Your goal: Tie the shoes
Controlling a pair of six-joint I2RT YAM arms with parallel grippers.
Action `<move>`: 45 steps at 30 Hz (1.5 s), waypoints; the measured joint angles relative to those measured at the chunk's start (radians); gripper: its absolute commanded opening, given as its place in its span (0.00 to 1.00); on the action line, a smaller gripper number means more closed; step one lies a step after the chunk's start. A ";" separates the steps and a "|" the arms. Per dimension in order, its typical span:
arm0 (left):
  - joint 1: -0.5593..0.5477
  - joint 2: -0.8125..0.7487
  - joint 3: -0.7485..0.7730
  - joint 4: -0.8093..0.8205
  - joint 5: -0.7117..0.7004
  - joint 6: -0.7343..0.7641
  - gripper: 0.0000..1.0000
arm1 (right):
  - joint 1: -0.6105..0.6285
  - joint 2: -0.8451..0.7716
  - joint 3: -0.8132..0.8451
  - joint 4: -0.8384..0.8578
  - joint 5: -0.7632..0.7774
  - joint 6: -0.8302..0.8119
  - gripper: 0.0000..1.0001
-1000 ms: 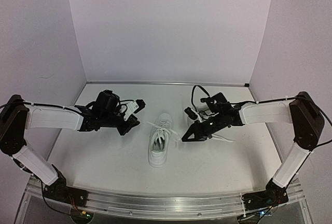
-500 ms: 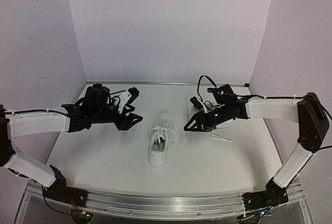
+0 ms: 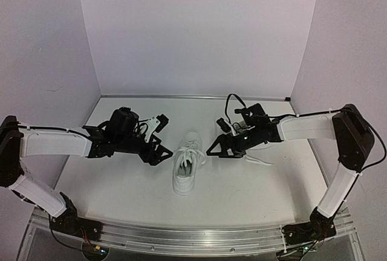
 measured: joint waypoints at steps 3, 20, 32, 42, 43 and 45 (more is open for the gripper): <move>-0.003 0.013 -0.027 0.028 0.034 -0.039 0.79 | 0.029 0.026 -0.005 0.036 -0.008 0.025 0.88; -0.091 0.112 -0.073 0.203 0.087 -0.134 0.88 | 0.097 0.168 0.101 0.195 -0.078 0.135 0.89; 0.032 -0.225 0.005 -0.046 -0.095 -0.235 1.00 | 0.019 -0.265 -0.009 0.072 0.110 0.090 0.98; 0.029 -0.264 -0.010 -0.203 -0.311 -0.416 1.00 | 0.017 -0.506 -0.246 -0.031 0.337 0.076 0.98; 0.029 -0.271 -0.023 -0.203 -0.325 -0.432 1.00 | 0.017 -0.521 -0.276 -0.034 0.351 0.081 0.98; 0.029 -0.276 -0.049 -0.204 -0.349 -0.462 1.00 | 0.017 -0.555 -0.337 -0.032 0.375 0.092 0.98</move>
